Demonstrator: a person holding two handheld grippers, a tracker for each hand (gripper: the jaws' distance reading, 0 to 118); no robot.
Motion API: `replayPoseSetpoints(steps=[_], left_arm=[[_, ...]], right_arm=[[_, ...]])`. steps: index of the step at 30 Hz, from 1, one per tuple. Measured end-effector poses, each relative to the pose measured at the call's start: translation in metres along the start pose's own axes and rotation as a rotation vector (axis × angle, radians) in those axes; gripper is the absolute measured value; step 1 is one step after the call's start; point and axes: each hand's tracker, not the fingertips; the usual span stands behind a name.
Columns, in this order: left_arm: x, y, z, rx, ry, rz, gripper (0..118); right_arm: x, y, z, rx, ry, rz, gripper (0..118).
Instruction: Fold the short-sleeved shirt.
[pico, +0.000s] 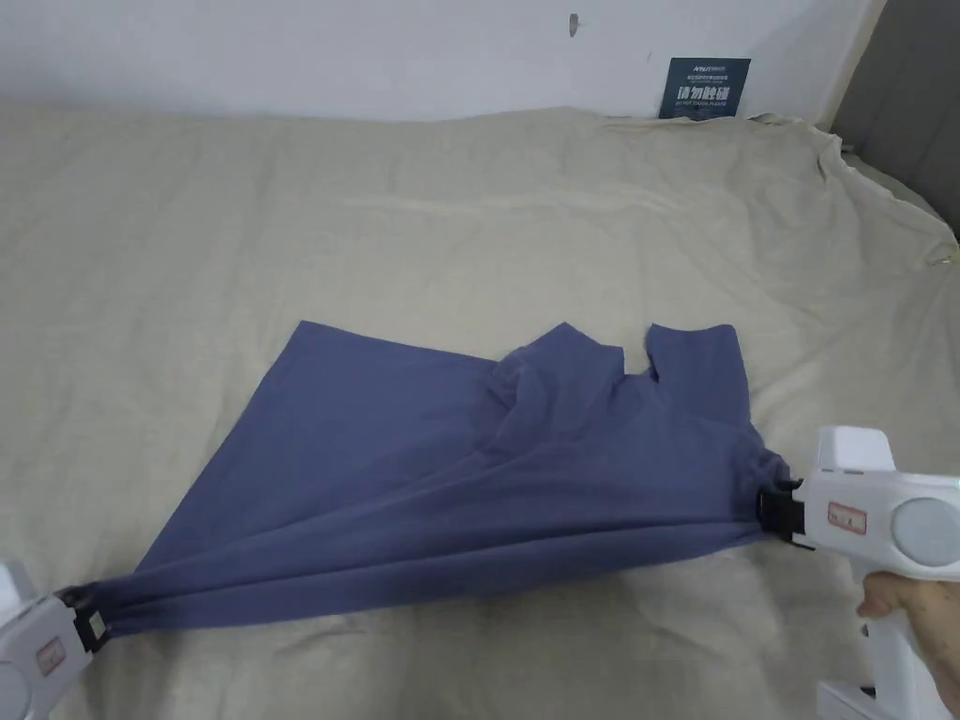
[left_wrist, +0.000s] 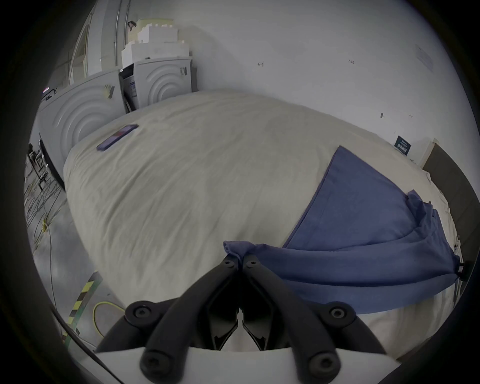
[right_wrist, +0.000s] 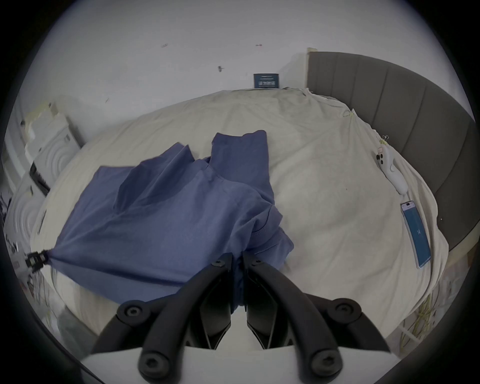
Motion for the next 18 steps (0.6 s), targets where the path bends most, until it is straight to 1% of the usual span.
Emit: replayPoseSetpoints(steps=[2,5,8,10,11,12,13,14,15,16,17,18], left_arm=[[-0.009,-0.009,0.006,-0.017,0.003,0.007,0],[-0.020,-0.020,0.012,-0.029,0.004,0.022,0],[-0.027,-0.026,0.016,-0.044,0.005,0.031,0],[-0.028,-0.031,0.016,-0.059,0.007,0.026,0],[-0.028,-0.031,0.015,-0.071,0.006,0.025,0],[-0.028,-0.031,0.015,-0.076,0.003,0.035,9],[-0.027,-0.031,0.019,-0.076,0.019,0.053,21],[-0.030,-0.029,0.022,-0.075,0.020,0.076,44],[-0.036,-0.027,0.024,-0.079,0.013,0.104,69],[-0.041,-0.024,0.026,-0.086,-0.005,0.131,93],[-0.045,-0.022,0.031,-0.096,-0.019,0.152,116],[-0.051,-0.017,0.035,-0.096,-0.021,0.172,118]], right_arm=[[-0.002,-0.015,0.008,-0.010,0.001,0.020,6],[-0.001,-0.038,0.017,-0.023,0.009,0.015,6],[0.001,-0.055,0.021,-0.048,0.020,-0.028,6],[0.002,-0.063,0.019,-0.065,0.016,-0.040,6],[0.004,-0.065,0.016,-0.080,0.017,-0.066,6],[0.008,-0.068,0.010,-0.096,0.018,-0.095,6],[0.009,-0.068,0.008,-0.114,0.025,-0.121,8],[0.011,-0.068,0.009,-0.110,0.024,-0.141,20],[0.012,-0.067,0.011,-0.115,0.018,-0.135,40],[0.027,-0.068,0.002,-0.118,0.021,-0.131,67],[0.031,-0.067,0.005,-0.118,0.020,-0.125,93],[0.036,-0.063,0.009,-0.121,0.017,-0.117,100]])
